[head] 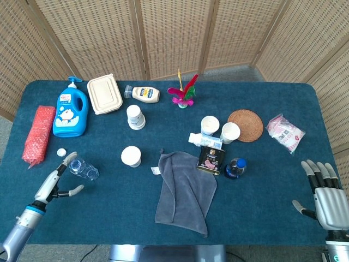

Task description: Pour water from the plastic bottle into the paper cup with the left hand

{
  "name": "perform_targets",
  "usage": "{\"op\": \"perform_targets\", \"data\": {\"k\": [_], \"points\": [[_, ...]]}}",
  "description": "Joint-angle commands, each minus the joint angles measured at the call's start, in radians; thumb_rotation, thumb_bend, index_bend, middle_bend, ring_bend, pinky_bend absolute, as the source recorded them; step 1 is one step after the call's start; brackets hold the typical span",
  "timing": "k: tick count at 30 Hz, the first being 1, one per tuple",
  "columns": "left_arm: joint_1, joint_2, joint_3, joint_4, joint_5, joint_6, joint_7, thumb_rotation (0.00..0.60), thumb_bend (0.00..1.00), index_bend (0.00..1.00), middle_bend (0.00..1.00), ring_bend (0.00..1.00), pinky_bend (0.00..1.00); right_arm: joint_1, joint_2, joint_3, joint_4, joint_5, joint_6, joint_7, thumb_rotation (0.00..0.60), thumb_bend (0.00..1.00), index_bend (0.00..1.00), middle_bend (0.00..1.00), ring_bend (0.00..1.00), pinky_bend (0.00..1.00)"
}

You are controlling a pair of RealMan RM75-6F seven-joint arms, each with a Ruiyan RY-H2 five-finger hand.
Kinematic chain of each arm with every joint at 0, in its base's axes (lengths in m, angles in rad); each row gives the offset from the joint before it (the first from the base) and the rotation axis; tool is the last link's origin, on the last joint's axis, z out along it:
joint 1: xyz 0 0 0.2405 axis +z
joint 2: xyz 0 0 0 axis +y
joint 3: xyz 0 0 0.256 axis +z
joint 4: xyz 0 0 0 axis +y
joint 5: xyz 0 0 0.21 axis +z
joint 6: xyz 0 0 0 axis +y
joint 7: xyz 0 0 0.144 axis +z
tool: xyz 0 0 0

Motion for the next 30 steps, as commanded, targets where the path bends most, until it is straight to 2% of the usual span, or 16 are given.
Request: {"op": "perform_targets", "data": {"k": [1, 8, 13, 24, 30], "points": [[-0.019, -0.015, -0.003, 0.021, 0.003, -0.003, -0.061, 0.421, 0.27, 0.0, 0.0, 0.0, 0.0, 0.001, 0.001, 0.0, -0.003, 0.0, -0.002, -0.002, 0.6, 0.2, 0.0, 0.0, 0.0, 0.0], [-0.05, -0.037, 0.009, 0.062, 0.016, -0.014, -0.192, 0.405, 0.36, 0.0, 0.0, 0.0, 0.01, 0.0, 0.006, 0.001, -0.01, 0.009, -0.009, -0.005, 0.6, 0.2, 0.0, 0.0, 0.0, 0.0], [-0.067, -0.056, 0.016, 0.09, 0.02, -0.02, -0.255, 0.406, 0.38, 0.0, 0.0, 0.0, 0.04, 0.0, 0.01, 0.001, -0.014, 0.015, -0.013, -0.004, 0.6, 0.2, 0.0, 0.0, 0.0, 0.0], [-0.086, -0.085, 0.034, 0.137, 0.029, -0.013, -0.309, 0.407, 0.47, 0.01, 0.0, 0.0, 0.13, 0.0, 0.016, 0.002, -0.025, 0.015, -0.016, 0.001, 0.6, 0.2, 0.0, 0.0, 0.0, 0.0], [-0.094, -0.089, 0.04, 0.143, 0.033, -0.003, -0.309, 0.446, 0.56, 0.12, 0.09, 0.07, 0.21, -0.001, 0.016, 0.003, -0.021, 0.014, -0.014, 0.011, 0.6, 0.2, 0.0, 0.0, 0.0, 0.0]]}}
